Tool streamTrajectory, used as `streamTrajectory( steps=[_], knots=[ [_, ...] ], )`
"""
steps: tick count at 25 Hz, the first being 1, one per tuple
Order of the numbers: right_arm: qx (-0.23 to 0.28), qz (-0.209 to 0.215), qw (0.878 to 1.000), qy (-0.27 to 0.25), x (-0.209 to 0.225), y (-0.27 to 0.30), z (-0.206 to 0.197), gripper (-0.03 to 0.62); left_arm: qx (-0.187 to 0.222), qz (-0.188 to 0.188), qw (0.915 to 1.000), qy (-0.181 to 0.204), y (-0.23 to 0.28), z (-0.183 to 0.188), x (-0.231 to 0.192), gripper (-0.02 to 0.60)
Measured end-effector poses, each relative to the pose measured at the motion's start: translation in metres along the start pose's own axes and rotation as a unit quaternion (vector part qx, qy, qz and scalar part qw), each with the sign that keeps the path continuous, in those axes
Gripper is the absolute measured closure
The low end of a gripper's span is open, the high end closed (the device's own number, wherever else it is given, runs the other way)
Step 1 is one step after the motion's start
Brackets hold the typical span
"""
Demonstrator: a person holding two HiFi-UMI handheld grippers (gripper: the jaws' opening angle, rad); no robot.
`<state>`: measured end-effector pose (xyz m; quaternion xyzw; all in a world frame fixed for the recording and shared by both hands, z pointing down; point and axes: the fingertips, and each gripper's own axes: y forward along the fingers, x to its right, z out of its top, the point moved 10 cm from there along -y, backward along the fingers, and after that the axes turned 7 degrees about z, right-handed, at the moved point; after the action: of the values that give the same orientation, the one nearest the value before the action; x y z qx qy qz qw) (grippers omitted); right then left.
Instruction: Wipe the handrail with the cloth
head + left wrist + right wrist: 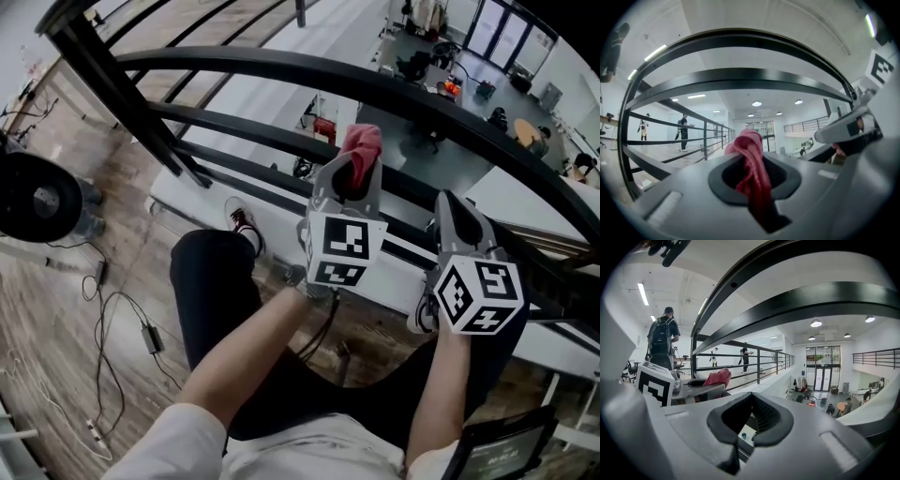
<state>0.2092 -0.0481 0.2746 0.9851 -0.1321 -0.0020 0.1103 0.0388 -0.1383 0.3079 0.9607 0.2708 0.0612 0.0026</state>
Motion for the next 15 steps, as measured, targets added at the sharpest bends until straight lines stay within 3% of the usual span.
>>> streamTrajectory(
  steps=[5,10,15],
  knots=[
    [0.004,-0.011,1.0,0.003,0.02,-0.016,0.0,0.592,-0.042,-0.068,0.9966,0.018,0.005,0.01,0.024,0.518],
    [0.013,-0.028,0.999,0.019,0.039,-0.031,0.0,0.592,-0.087,-0.128,0.988,0.008,0.011,0.02,0.038,0.518],
    [0.022,-0.047,0.998,0.043,0.057,-0.044,-0.003,0.592,-0.095,-0.128,0.9872,0.011,0.011,0.021,0.042,0.517]
  ],
)
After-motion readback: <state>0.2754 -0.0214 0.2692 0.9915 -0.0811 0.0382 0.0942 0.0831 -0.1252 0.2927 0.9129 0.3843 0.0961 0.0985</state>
